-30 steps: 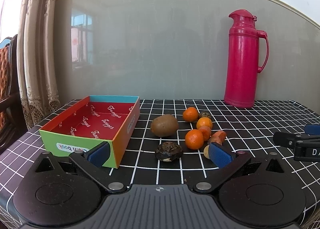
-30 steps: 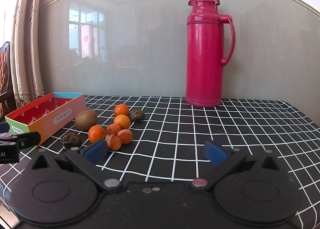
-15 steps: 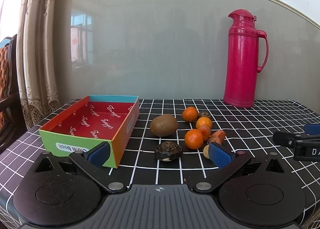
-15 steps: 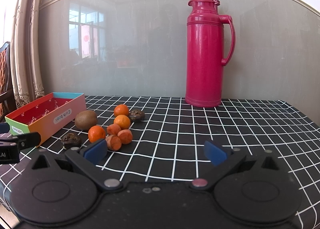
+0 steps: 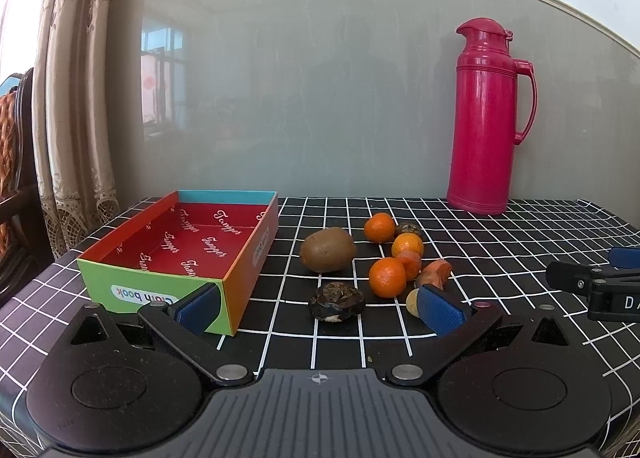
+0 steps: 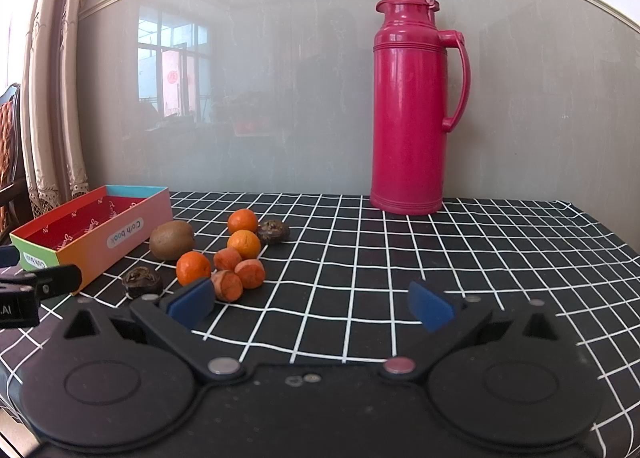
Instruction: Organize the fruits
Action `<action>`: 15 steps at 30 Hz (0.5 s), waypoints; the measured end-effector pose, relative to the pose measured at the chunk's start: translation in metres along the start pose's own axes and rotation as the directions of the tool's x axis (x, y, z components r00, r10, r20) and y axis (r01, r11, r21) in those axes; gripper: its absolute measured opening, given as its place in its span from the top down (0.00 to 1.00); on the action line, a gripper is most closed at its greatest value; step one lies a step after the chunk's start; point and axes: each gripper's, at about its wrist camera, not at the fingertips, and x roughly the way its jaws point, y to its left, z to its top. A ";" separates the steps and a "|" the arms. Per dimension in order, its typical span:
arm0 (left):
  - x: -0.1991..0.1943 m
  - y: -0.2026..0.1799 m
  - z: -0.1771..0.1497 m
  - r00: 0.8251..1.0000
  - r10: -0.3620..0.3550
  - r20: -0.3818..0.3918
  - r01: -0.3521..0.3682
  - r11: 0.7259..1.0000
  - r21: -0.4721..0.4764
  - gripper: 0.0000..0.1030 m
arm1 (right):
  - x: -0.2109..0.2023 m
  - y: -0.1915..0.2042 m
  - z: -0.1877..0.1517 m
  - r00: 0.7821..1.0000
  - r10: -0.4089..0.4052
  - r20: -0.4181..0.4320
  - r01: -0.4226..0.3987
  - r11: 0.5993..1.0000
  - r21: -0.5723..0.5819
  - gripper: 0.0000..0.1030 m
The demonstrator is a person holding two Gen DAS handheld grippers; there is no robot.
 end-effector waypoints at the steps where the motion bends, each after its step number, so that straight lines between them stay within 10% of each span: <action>1: 0.000 0.000 0.000 1.000 -0.002 -0.002 0.002 1.000 0.000 0.00 | 0.000 0.000 0.000 1.000 0.000 0.000 0.000 1.000 0.000 0.00; 15: 0.037 -0.014 0.002 0.993 -0.001 -0.121 0.006 0.999 0.038 0.00 | 0.003 -0.011 0.003 0.999 -0.048 0.000 0.048 0.998 0.042 0.00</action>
